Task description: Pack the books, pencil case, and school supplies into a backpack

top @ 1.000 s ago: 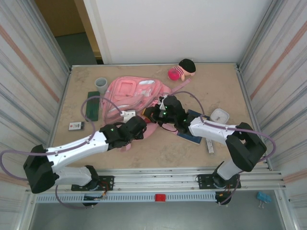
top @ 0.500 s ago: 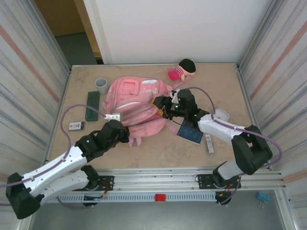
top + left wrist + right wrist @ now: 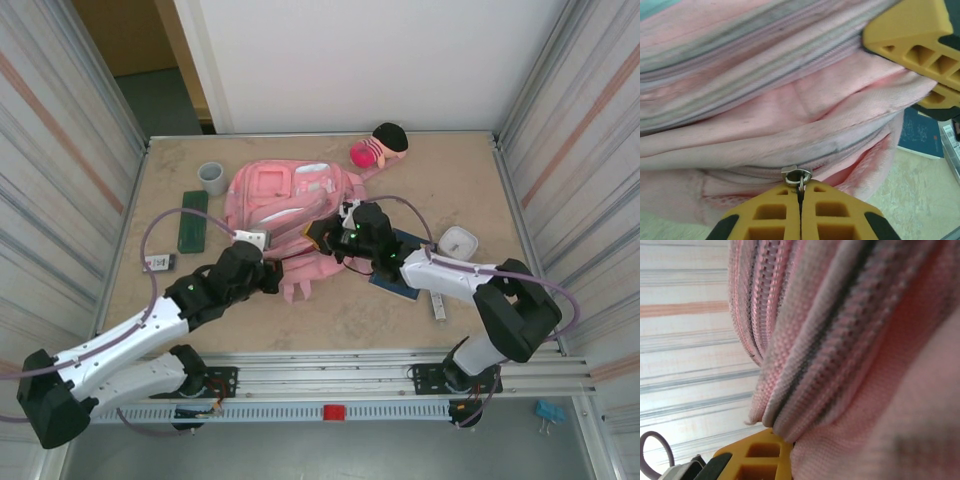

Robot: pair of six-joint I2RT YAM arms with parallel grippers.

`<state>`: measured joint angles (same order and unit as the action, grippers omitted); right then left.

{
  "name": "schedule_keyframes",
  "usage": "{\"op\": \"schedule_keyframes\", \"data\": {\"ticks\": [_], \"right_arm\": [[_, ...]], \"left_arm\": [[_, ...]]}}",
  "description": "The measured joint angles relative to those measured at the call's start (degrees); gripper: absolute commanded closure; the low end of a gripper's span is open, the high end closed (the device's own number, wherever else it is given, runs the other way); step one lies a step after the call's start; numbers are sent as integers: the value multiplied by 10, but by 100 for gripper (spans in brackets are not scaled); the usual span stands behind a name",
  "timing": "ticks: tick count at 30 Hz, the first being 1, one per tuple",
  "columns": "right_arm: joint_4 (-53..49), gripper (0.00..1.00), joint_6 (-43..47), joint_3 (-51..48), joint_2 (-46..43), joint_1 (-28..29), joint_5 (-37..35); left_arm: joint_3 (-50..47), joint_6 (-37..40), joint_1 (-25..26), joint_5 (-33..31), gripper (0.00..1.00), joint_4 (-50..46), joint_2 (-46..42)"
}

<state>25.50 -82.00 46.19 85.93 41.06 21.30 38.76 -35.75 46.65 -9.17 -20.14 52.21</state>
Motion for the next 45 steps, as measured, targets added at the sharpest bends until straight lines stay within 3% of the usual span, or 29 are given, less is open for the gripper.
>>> {"op": "schedule_keyframes", "data": {"ticks": [4, 5, 8, 9, 14, 18, 23, 25, 30, 37, 45], "right_arm": [[-65, 90, 48, 9, -16, -59, 83], [-84, 83, 62, 17, -21, -76, 105], [-121, 48, 89, 27, -36, -106, 131], [-128, 41, 92, 27, -42, -111, 130], [-103, 36, 65, 18, -52, -73, 74], [-80, 43, 40, 9, -52, -2, 10], [-69, 84, 30, 9, -50, 20, -35], [-76, 93, 37, 10, -50, 13, -35], [-132, 98, 83, 36, -52, -27, 34], [-270, 99, 201, 135, -79, -113, 156], [-398, 100, 297, 222, -91, -157, 271]], "left_arm": [[-11, 9, -23, 15, 100, 1, -30], [-17, 14, -26, 21, 100, 4, -39], [-30, 28, -28, 37, 100, 15, -53], [-32, 32, -31, 42, 100, 19, -53], [-33, 41, -35, 75, 100, 60, -20], [-23, 45, -35, 108, 100, 80, 16], [-1, 55, -35, 123, 100, 83, 23], [4, 61, -35, 120, 100, 79, 20], [2, 78, -73, 125, 100, 65, 4], [-19, 122, -196, 170, 100, 69, -10], [-24, 156, -286, 186, 100, 120, 78]]}}
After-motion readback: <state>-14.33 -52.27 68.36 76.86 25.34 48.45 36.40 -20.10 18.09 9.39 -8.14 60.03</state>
